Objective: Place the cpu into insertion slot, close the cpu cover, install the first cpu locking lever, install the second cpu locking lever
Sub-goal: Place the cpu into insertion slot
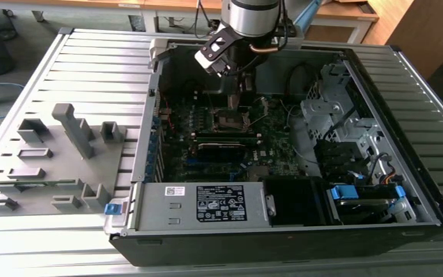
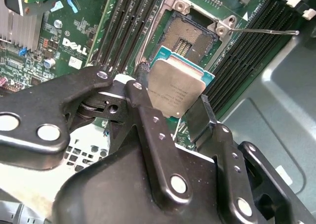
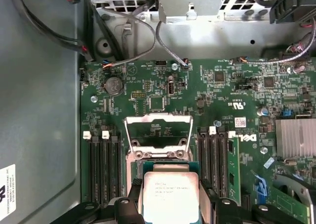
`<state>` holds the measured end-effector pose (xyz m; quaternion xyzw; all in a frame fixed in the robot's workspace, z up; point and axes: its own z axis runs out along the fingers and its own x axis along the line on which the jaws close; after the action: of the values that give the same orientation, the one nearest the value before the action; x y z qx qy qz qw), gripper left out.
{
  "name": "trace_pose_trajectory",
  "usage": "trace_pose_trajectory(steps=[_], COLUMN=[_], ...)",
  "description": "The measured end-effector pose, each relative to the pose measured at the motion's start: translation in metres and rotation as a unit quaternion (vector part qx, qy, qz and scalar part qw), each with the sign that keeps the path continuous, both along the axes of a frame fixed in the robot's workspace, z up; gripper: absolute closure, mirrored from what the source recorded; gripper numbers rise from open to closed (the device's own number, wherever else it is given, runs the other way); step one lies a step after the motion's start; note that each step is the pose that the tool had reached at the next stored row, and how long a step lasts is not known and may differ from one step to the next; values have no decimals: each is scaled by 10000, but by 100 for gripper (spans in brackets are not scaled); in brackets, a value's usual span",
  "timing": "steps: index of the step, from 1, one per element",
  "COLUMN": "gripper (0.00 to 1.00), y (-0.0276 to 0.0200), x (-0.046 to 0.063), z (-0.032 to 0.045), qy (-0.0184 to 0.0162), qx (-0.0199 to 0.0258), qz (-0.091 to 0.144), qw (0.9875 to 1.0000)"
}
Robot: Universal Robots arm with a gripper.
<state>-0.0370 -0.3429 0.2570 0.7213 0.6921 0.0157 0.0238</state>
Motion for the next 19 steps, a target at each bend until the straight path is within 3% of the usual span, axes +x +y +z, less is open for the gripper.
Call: trace_pose_trajectory(steps=[5,19], gripper=[46,46], y=[0,0], x=[0,-6], z=[-18,-78], qy=[-30,-57], qx=[1,1], qz=[188,353], qw=[9998,9994])
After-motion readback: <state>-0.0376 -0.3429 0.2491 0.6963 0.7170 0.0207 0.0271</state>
